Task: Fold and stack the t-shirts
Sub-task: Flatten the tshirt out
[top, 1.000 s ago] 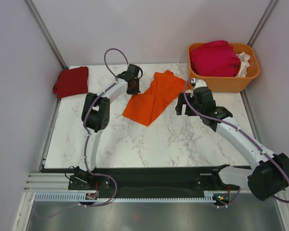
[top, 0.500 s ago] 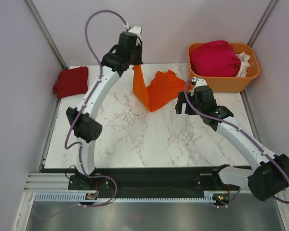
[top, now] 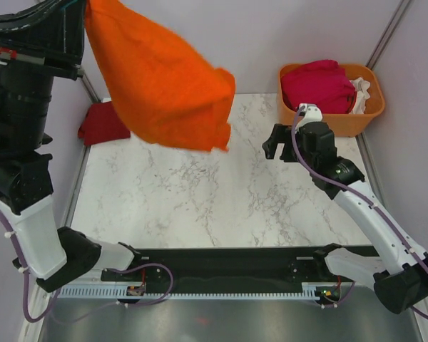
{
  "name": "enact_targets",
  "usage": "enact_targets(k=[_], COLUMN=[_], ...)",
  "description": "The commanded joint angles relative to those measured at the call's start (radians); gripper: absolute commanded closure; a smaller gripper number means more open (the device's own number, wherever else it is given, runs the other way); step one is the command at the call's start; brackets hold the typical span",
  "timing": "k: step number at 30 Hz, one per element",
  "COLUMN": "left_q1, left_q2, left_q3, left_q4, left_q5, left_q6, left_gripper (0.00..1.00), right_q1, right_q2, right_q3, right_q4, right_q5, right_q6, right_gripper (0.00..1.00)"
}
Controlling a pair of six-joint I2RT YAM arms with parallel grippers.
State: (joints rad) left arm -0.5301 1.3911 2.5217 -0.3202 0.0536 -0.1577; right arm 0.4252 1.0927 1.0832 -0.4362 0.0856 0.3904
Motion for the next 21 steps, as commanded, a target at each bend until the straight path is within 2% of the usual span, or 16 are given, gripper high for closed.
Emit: enact_targets(k=[1, 5, 7, 12, 16, 18, 19, 21], left_q1=[0.001, -0.002, -0.013, -0.021, -0.021, -0.021, -0.021, -0.019], left_q2=[0.108, 0.126, 0.163, 0.209, 0.224, 0.212, 0.209, 0.236], left_q3=[-0.046, -0.037, -0.005, 0.043, -0.003, -0.096, -0.142, -0.288], left_q4=[-0.077, -0.025, -0.020, 0.007, 0.001, -0.003, -0.011, -0.029], left_q5=[0.003, 0.239, 0.255, 0.227, 0.212, 0.172, 0.142, -0.025], left_q6=[-0.052, -0.211, -0.229, -0.273, -0.264, -0.223, -0.195, -0.088], left_gripper=[0.98, 0.98, 0.98, 0.98, 0.98, 0.97, 0.91, 0.84], right_q1=[0.000, 0.001, 0.000, 0.001, 0.001, 0.000, 0.000, 0.001], right_q2=[-0.039, -0.073, -0.074, -0.088, -0.083, -0.077, -0.079, -0.074], right_q3=[0.035, 0.023, 0.030, 0.035, 0.030, 0.023, 0.018, 0.017], right_q4=[-0.030, -0.035, -0.051, -0.061, -0.062, -0.062, -0.064, -0.067], right_q5=[0.011, 0.042, 0.046, 0.066, 0.068, 0.074, 0.080, 0.091], right_q6=[0.024, 0.028, 0.025, 0.022, 0.022, 0.018, 0.015, 0.010], right_gripper=[0.03, 0.02, 0.02, 0.02, 0.02, 0.02, 0.02, 0.02])
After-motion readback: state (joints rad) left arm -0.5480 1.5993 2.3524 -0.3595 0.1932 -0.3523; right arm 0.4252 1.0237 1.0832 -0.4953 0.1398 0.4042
